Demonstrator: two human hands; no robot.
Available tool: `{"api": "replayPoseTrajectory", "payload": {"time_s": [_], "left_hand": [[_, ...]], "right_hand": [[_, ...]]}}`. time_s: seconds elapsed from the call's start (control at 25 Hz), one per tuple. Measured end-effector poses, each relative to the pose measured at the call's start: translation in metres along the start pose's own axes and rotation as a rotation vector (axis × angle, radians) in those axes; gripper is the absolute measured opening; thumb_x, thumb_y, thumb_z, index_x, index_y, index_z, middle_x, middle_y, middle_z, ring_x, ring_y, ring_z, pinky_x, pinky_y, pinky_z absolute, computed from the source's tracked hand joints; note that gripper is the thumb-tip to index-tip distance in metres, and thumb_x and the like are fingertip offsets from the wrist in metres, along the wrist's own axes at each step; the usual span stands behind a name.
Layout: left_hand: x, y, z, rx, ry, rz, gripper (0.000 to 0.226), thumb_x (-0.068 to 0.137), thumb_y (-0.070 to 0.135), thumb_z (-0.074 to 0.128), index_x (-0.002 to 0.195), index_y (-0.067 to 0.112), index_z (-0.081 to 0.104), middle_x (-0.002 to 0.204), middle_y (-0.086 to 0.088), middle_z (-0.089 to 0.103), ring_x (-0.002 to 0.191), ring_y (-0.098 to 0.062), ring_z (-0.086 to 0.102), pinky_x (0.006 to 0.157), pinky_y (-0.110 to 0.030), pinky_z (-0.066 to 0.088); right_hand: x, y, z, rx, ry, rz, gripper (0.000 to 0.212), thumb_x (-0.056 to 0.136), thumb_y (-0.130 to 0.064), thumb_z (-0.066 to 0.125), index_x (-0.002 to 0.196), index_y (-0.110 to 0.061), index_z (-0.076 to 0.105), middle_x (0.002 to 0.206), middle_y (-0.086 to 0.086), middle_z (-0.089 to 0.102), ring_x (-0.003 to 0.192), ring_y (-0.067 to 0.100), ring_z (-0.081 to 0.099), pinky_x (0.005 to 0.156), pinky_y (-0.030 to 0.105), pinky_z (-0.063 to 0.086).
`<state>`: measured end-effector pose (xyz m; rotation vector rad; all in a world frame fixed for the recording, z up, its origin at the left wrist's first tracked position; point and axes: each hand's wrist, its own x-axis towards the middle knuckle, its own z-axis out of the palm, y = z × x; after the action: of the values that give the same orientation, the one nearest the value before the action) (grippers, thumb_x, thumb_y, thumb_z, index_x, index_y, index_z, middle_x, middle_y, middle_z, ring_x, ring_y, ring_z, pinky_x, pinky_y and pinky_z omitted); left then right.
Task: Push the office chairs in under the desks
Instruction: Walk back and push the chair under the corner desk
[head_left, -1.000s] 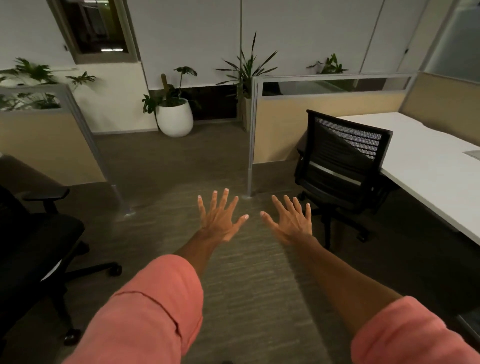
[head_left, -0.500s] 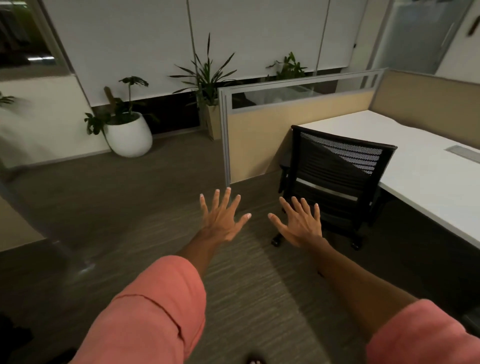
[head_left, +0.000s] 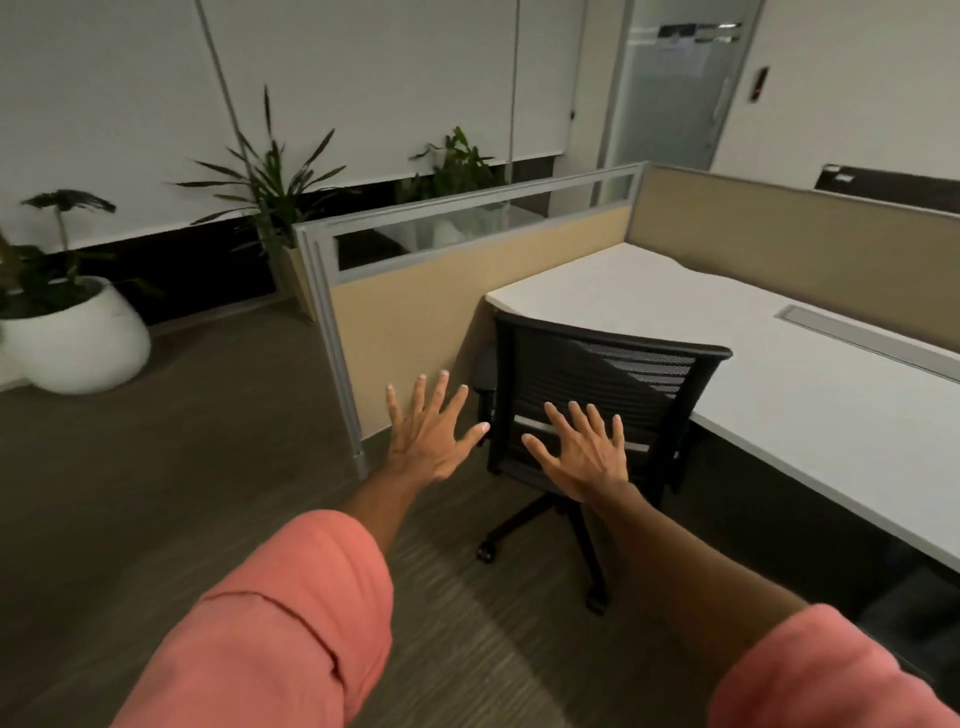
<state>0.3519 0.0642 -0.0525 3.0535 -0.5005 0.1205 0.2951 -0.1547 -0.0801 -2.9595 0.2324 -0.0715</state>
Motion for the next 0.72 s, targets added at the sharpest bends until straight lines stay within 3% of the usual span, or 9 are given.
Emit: {"api": "replayPoseTrajectory", "payload": {"time_s": [0.6,0.72], "left_hand": [[0.270,0.094,0.009,-0.041,0.016,0.453,0.078,0.091,0.074,0.014,0.156,0.032,0.010,0.165,-0.003,-0.006,0.150,-0.029,-0.012,0.108,-0.062,-0.020],[0.292,0.109,0.018,-0.068,-0.035,0.498,0.078,0.092,0.073,0.014,0.156,0.028,0.018,0.165,-0.005,0.005,0.151,-0.028,-0.001,0.112,-0.062,-0.012]], "right_hand": [[0.172,0.088,-0.041,-0.071,0.163,0.332,0.075,0.092,-0.073,0.014,0.156,-0.035,0.014,0.165,0.007,0.011,0.151,0.026,0.001,0.119,0.053,-0.008],[0.186,0.104,-0.050,-0.093,0.146,0.364,0.074,0.093,-0.072,0.016,0.155,-0.033,0.018,0.164,0.008,0.015,0.151,0.027,0.005,0.118,0.053,-0.006]]}}
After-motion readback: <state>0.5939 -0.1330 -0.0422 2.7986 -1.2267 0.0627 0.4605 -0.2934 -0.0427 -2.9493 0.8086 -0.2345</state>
